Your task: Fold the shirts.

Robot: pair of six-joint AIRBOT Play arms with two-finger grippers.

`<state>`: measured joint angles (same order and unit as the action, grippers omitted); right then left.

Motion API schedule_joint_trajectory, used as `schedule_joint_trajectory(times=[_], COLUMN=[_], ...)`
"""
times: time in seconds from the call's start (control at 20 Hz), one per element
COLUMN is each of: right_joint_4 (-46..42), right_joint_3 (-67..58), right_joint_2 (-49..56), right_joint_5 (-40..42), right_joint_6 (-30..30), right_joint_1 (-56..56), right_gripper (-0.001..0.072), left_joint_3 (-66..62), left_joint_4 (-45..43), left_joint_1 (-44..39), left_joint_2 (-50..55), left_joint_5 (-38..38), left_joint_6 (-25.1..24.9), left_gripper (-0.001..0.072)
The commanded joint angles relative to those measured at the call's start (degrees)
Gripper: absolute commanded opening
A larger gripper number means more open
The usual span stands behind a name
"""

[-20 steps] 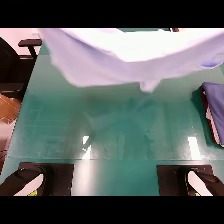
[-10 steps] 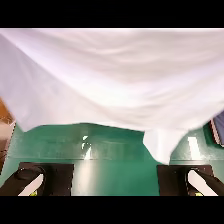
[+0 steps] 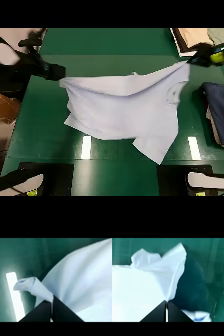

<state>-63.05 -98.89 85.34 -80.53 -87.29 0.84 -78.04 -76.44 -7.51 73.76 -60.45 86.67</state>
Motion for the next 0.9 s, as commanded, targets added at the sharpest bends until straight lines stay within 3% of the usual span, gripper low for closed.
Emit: schedule_joint_trajectory(times=[0.0, 0.2, 0.25, 0.3, 0.35, 0.5, 0.6, 0.85], right_joint_4=[0.13, 0.55, 0.52, 0.59, 0.85, 6.10, 6.47, 6.51], right_joint_3=[2.08, 1.64, 0.55, -0.92, -2.51, -2.62, 3.80, 26.53], right_joint_2=[9.33, 10.25, 10.27, 10.25, 10.25, 7.56, 2.40, -13.99], right_joint_5=[6.40, 10.38, 9.29, 7.72, 4.96, -5.07, -5.92, 0.46], right_joint_6=[0.39, 0.37, 0.39, 0.42, 1.11, 6.82, 8.15, 8.98], right_joint_1=[0.09, -1.01, -1.42, -2.14, -2.89, -5.46, -6.93, -8.52], right_gripper=[0.0012, 0.0019, 0.0079, 0.0295, 0.0365, 0.0365, 0.0365, 0.0364], left_joint_3=[0.09, -4.83, -5.55, -6.71, -8.17, -10.58, -8.61, 13.11], left_joint_4=[0.35, 0.17, -0.02, -0.07, -0.57, -1.33, -1.36, -0.22], left_joint_1=[0.04, 0.07, 0.07, 0.07, 0.07, 1.57, 4.61, 12.96], left_joint_2=[11.17, 15.63, 15.56, 15.56, 15.45, 13.57, 11.26, -1.44], left_joint_5=[12.66, 14.99, 14.73, 13.11, 10.19, -3.08, -10.71, -12.41], left_joint_6=[-0.17, -0.13, -0.09, -0.11, -0.13, -0.79, -1.66, -2.97], left_gripper=[0.0031, 0.0055, 0.0352, 0.0519, 0.0516, 0.0516, 0.0515, 0.0515])
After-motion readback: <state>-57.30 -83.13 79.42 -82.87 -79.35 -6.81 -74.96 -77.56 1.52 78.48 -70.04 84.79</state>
